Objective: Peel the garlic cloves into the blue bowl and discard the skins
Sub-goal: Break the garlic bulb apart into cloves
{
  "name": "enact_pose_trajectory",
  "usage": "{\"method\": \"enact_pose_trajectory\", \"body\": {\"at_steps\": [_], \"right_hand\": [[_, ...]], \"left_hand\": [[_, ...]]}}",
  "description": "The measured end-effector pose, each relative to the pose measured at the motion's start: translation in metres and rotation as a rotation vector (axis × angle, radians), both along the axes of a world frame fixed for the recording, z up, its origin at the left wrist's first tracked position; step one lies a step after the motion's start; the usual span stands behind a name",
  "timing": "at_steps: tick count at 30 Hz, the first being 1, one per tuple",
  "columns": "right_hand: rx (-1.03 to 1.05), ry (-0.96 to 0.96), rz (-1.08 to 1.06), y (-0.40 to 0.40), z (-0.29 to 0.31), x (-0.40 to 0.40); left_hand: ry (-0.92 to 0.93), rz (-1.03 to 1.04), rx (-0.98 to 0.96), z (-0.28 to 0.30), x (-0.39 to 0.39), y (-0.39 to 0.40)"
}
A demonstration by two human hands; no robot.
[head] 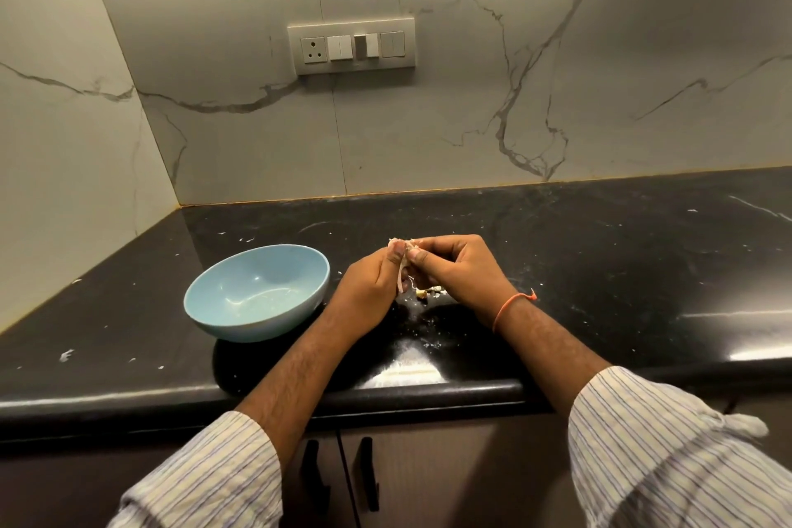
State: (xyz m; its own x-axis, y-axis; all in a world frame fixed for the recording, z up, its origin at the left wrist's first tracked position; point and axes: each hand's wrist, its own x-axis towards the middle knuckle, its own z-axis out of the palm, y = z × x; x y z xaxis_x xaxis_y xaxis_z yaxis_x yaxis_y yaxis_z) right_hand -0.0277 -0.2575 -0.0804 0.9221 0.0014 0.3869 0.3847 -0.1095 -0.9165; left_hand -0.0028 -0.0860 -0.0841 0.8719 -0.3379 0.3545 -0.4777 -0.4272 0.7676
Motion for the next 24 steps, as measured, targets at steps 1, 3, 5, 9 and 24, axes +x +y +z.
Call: {"method": "enact_pose_trajectory", "body": {"at_steps": [1,3,5,9,24], "right_hand": [[-0.001,0.005,-0.01,-0.0004,-0.0001,-0.0001],[-0.016,0.007,-0.01,-0.0015,0.0002,-0.0002],[-0.035,0.008,0.0,-0.0025,0.0007,-0.0008],[-0.063,0.026,-0.026,-0.0045,-0.0004,0.0],[-0.085,0.055,-0.182,-0.0079,-0.0038,0.0045]], "left_hand": [[-0.016,0.006,0.007,0.0002,0.0002,0.0008],[-0.034,0.017,0.003,0.0009,0.0005,0.0025],[-0.043,0.024,-0.002,0.0014,-0.0003,0.0038],[-0.044,0.039,-0.003,0.0014,-0.0001,0.0052],[-0.012,0.202,-0.015,-0.0011,0.005,0.0071]]}}
